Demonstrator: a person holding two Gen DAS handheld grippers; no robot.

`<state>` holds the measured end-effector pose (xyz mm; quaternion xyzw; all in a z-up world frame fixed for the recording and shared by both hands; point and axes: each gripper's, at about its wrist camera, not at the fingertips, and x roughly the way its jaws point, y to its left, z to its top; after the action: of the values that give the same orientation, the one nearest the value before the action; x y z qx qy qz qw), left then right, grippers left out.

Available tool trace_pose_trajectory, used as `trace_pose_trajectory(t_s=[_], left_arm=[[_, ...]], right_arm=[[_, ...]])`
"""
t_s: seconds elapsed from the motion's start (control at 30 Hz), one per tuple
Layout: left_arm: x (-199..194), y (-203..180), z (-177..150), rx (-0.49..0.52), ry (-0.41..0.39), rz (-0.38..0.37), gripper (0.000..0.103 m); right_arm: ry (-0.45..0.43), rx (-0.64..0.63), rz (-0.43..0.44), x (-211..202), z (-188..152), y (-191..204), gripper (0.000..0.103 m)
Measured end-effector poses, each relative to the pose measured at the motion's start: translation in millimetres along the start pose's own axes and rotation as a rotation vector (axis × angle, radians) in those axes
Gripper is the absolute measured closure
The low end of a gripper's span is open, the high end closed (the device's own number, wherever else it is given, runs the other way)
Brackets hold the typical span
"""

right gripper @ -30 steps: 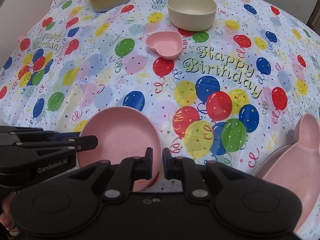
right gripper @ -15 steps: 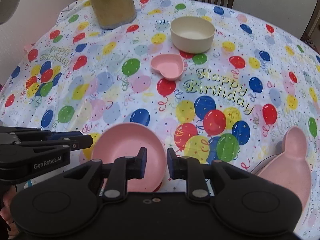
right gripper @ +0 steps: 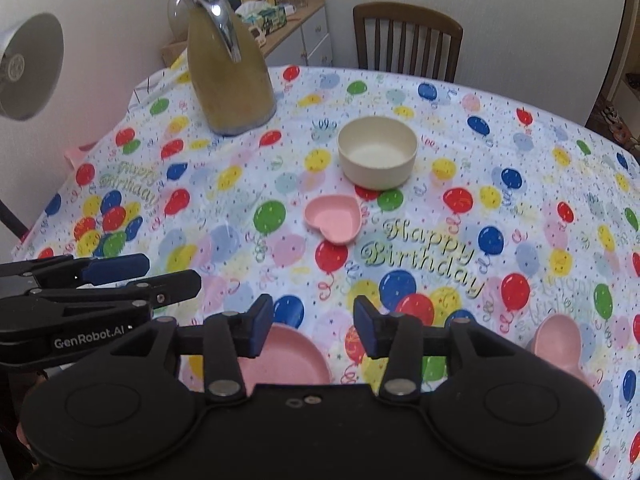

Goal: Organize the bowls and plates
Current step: 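Open both grippers and lift them off the pink bowl, then move both grippers to the rim of the cream bowl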

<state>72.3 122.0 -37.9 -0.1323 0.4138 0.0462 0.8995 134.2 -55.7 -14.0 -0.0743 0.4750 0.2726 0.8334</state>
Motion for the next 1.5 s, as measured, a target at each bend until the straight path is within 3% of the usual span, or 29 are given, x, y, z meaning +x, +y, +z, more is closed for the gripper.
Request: trace_pose_trajectory(t_s=[0.17, 0.47, 0.8, 1.1, 1.5], left_arm=[[2.0, -6.3, 19.1, 0.01, -0.039, 0.0, 0.035], [25.2, -20.9, 54.3, 0.018, -0.081, 0.015, 0.024], [76.5, -33.4, 99.1, 0.016, -0.065, 0.055, 0.024], [133.3, -31.1, 133.8, -0.013, -0.009, 0.056, 0.024], [210.0, -23.0, 150.4, -0.091, 0.078, 0.079, 0.024]], right_arm=[[-0.055, 0.0, -0.007, -6.6, 17.6, -7.7, 0.032], [-0.099, 0.009, -0.013, 2.3, 53.6, -39.1, 0.004], [-0.109, 0.042, -0.028, 35.5, 102.7, -79.4, 0.003], [-0.056, 0.082, -0.034, 88.0, 139.2, -112.3, 0.004], [0.043, 0.176, -0.057, 163.1, 151.2, -148.4, 0.012]])
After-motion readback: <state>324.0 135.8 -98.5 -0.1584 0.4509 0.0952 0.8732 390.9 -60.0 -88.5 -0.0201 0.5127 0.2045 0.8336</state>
